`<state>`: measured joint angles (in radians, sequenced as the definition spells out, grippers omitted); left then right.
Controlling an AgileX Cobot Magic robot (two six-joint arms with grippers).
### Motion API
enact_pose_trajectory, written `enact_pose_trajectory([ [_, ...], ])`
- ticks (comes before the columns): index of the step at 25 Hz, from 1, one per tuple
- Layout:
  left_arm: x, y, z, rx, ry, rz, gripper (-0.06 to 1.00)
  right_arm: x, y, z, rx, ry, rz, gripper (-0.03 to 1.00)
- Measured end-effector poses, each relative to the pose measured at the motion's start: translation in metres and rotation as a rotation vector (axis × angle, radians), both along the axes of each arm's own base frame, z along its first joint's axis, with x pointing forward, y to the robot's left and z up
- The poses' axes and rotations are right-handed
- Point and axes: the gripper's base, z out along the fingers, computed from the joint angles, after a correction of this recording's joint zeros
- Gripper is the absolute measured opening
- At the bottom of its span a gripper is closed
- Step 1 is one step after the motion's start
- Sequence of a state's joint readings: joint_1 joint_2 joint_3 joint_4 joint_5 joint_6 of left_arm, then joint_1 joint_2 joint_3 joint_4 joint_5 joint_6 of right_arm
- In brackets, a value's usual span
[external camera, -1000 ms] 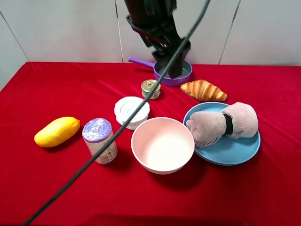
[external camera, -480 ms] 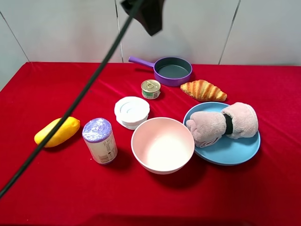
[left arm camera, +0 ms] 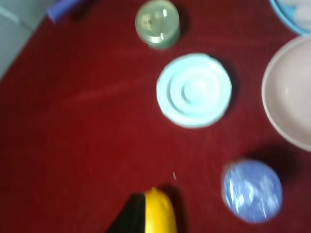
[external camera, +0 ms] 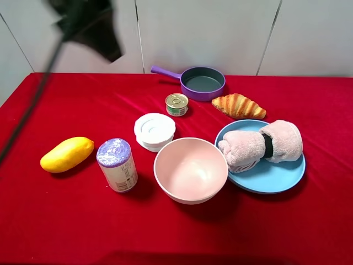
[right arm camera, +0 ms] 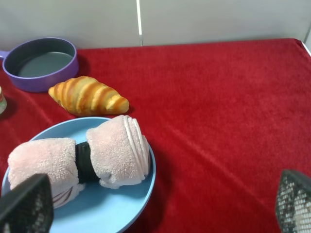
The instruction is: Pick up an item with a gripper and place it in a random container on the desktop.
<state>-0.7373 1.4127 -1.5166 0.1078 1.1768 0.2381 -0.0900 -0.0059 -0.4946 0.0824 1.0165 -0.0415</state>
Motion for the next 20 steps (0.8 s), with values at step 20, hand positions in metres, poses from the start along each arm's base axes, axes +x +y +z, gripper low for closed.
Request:
enact_pose_trajectory([
  [20, -0.083, 0.129, -0.077, -0.179, 0.143, 0.462, 0.99, 0.000, 0.000, 0.000, 0.000, 0.000, 0.000, 0.69],
])
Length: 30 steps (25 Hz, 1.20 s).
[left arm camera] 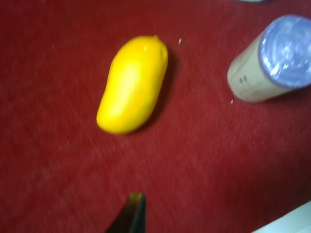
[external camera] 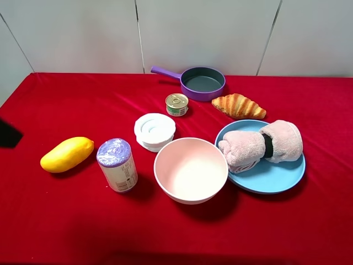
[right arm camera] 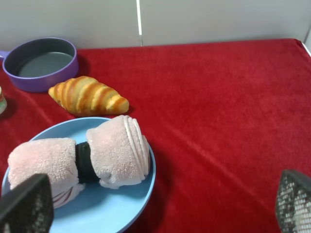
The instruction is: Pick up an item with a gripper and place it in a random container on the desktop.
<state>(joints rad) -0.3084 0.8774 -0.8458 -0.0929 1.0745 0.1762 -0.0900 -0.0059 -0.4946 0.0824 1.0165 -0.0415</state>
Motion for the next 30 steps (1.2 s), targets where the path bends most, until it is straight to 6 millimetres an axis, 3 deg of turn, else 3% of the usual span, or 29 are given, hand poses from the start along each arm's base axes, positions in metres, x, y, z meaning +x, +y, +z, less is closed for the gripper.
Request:
enact_pose_trajectory([
  [8, -0.036, 0.022, -0.034, -0.025, -0.004, 0.127, 0.99, 0.000, 0.000, 0.000, 0.000, 0.000, 0.000, 0.69],
  [16, -0.066, 0.030, -0.058, -0.039, -0.061, 0.171, 0.99, 0.000, 0.000, 0.000, 0.000, 0.000, 0.000, 0.69],
  [30, -0.112, 0.040, -0.055, -0.075, -0.354, 0.188, 0.99, 0.000, 0.000, 0.000, 0.000, 0.000, 0.000, 0.69],
])
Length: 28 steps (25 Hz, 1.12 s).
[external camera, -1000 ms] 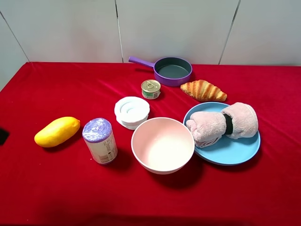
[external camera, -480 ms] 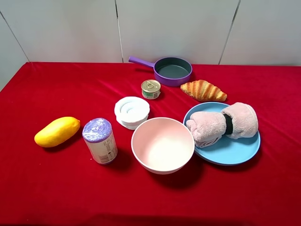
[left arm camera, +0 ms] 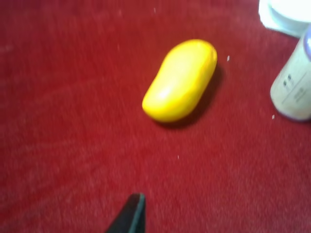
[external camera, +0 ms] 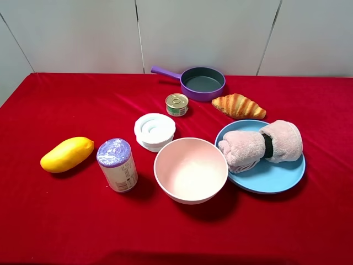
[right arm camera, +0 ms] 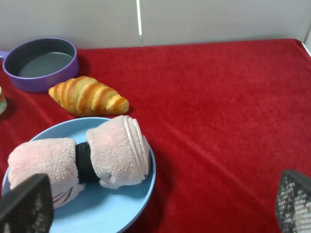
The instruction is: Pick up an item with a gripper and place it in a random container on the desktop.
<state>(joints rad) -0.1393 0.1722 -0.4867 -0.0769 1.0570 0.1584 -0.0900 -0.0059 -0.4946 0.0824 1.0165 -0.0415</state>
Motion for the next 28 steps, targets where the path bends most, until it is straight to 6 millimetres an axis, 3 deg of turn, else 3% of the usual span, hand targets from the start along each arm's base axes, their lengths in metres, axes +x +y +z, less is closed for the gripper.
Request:
enact_pose_trajectory([
  [9, -0.024, 0.003, 0.000, -0.022, -0.164, 0.000, 0.99, 0.000, 0.000, 0.000, 0.000, 0.000, 0.000, 0.69],
  [28, -0.025, 0.004, -0.001, -0.023, -0.172, 0.000, 0.99, 0.000, 0.000, 0.000, 0.000, 0.000, 0.000, 0.69],
])
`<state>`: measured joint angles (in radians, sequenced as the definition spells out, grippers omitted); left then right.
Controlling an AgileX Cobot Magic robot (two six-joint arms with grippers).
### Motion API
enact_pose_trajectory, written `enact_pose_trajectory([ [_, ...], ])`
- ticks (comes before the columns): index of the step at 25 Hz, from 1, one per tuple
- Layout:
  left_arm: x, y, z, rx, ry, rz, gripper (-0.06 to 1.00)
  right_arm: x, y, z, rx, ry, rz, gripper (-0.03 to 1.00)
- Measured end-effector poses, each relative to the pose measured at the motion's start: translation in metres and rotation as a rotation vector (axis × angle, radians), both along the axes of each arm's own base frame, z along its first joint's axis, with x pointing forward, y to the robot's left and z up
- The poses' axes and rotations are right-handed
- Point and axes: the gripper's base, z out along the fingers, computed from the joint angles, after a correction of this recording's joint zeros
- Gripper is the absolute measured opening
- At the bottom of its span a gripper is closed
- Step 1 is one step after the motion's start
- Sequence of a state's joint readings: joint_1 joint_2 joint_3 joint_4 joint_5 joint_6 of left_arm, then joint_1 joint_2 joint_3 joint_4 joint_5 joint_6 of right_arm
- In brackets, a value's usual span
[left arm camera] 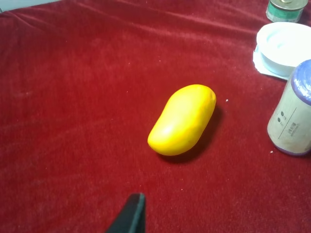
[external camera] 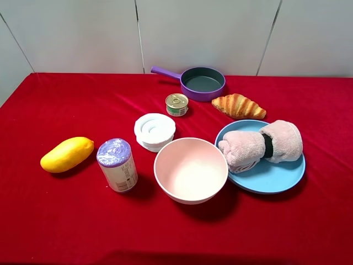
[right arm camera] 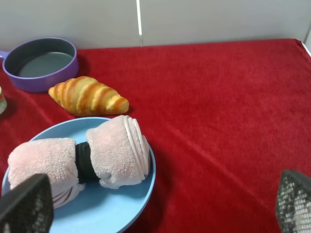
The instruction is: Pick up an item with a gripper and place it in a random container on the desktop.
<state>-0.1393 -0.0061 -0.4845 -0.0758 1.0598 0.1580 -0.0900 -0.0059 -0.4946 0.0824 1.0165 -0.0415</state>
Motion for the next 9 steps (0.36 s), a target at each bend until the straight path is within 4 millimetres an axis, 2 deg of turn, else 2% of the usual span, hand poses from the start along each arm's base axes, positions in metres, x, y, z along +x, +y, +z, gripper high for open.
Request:
enact_pose_trajectory([
  [9, 0.0000, 0.0001, 0.0000, 0.000, 0.000, 0.001, 0.99, 0.0000, 0.0000, 0.0000, 0.000, 0.000, 0.000, 0.69],
])
